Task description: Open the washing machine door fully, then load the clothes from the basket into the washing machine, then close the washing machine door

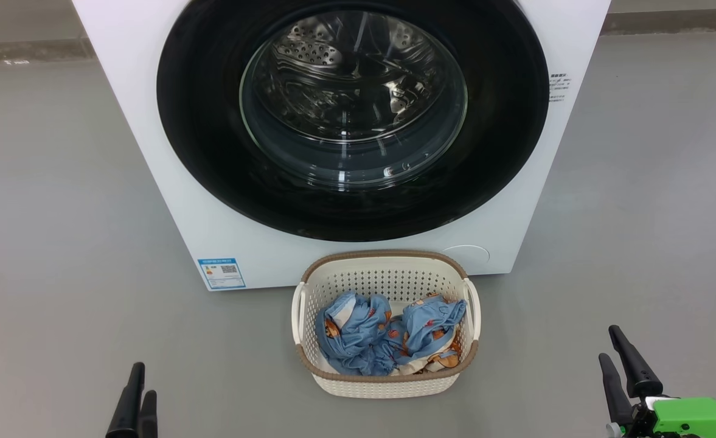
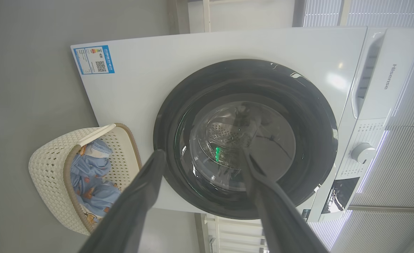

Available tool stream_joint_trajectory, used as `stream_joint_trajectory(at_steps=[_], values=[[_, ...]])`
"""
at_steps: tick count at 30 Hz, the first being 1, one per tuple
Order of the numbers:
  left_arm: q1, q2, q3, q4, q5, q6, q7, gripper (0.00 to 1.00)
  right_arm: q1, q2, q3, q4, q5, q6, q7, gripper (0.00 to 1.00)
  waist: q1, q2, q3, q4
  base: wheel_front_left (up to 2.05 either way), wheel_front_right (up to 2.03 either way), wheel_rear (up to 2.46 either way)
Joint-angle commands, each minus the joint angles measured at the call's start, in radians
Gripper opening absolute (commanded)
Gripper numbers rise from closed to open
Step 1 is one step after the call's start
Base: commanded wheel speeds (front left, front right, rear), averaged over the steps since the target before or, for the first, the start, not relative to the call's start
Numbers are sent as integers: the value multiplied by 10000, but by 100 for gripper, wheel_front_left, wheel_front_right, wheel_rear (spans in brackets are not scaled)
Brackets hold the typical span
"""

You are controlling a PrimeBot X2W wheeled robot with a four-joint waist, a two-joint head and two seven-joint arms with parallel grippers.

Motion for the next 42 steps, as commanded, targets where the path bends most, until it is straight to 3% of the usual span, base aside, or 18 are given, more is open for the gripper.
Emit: stream_joint_trajectory(at_steps=[1,17,42], values=[[-311,154,38,-368,192,-11,-80,100,-381,-192,77,-295,-87,9,-79,100,-2,0,4,0,0,0,0],[-416,472,-180,-694,1177,4,-528,100,-545,-442,214,-374,-1368,16,-448,100,-2,0,-11,-4,0,0,0],[-578,1269,-1082,-957,5034,335,-1411,100,-499,-799,622,-1176,-5746,29,-794,100,-3,0,-48,64,0,0,0]])
